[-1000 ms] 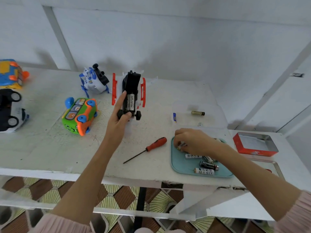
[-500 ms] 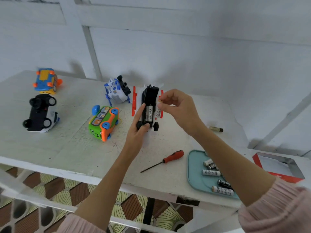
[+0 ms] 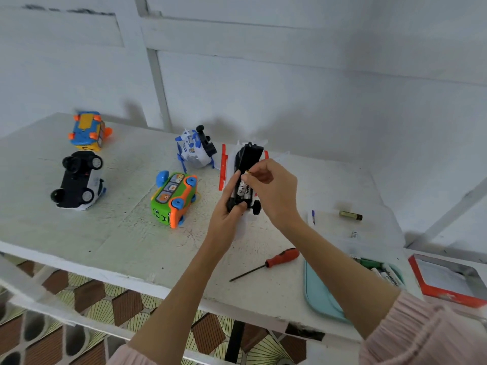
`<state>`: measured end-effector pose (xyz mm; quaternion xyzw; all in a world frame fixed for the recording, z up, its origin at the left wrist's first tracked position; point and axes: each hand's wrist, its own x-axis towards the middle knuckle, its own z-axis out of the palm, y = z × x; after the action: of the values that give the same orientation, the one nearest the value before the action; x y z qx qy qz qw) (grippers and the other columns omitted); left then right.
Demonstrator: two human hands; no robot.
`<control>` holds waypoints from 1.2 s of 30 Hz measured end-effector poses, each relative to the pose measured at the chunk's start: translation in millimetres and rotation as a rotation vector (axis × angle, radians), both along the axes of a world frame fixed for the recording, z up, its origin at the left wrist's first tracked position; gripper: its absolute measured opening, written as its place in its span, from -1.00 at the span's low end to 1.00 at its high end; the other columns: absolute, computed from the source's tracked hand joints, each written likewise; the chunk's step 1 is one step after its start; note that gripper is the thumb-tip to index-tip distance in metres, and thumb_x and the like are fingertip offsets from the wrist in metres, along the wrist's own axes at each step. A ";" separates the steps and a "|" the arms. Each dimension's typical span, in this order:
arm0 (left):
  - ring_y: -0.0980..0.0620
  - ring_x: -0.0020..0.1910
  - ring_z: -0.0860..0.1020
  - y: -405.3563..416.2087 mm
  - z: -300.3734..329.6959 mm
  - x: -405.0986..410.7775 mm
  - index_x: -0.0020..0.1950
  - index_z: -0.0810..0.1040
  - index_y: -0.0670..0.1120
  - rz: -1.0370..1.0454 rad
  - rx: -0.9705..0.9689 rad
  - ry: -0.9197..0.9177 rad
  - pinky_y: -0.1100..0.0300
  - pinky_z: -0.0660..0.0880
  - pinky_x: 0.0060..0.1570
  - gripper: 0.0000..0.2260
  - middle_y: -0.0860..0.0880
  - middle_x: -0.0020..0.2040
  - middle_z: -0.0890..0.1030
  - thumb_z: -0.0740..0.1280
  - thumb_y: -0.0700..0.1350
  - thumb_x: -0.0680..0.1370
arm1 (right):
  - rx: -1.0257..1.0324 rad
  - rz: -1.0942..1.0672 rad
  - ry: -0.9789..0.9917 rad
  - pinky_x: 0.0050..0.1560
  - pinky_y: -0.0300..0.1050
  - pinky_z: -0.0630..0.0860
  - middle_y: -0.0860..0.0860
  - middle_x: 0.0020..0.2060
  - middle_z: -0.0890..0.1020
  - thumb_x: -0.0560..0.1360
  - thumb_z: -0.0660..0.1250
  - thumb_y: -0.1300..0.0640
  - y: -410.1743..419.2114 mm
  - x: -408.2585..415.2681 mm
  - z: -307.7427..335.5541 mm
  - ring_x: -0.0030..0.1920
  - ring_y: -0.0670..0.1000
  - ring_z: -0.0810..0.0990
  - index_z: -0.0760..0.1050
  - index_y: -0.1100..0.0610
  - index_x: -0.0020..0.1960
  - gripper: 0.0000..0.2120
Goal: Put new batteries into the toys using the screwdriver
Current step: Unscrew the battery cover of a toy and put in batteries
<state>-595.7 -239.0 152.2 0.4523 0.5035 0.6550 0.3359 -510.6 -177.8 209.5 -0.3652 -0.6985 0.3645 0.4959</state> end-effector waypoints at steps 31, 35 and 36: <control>0.14 0.30 0.44 -2.2 -1.4 -5.1 0.33 0.29 0.26 0.001 -0.041 -0.064 0.24 0.43 0.24 -0.44 0.30 0.26 0.42 0.12 -0.39 0.58 | 0.299 -0.016 -0.125 -0.18 -0.37 0.49 -0.01 -0.22 0.52 0.49 0.32 0.28 28.0 12.0 25.4 -0.26 -0.16 0.49 0.52 0.22 0.06 -0.85; 0.05 0.33 0.43 -1.3 -1.1 -3.5 0.32 0.31 0.29 0.005 -0.056 -0.044 0.11 0.42 0.29 -0.49 0.24 0.29 0.43 0.20 -0.20 0.48 | 0.374 0.084 -0.255 -0.12 -0.45 0.44 0.04 -0.10 0.52 0.51 0.27 0.29 32.0 3.1 33.3 -0.19 -0.15 0.48 0.55 0.25 0.13 -0.79; 0.03 0.33 0.43 -1.2 -1.6 -3.3 0.32 0.32 0.30 0.011 -0.062 -0.039 0.03 0.40 0.33 -0.48 0.20 0.31 0.43 0.19 -0.18 0.46 | 0.401 0.080 -0.255 -0.12 -0.45 0.43 0.07 -0.10 0.55 0.51 0.27 0.30 32.4 2.0 32.8 -0.18 -0.11 0.48 0.57 0.26 0.09 -0.81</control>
<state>-599.0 -240.3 150.6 0.4259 0.5197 0.6496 0.3558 -508.6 -145.4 242.3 -0.2744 -0.8279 0.1886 0.4513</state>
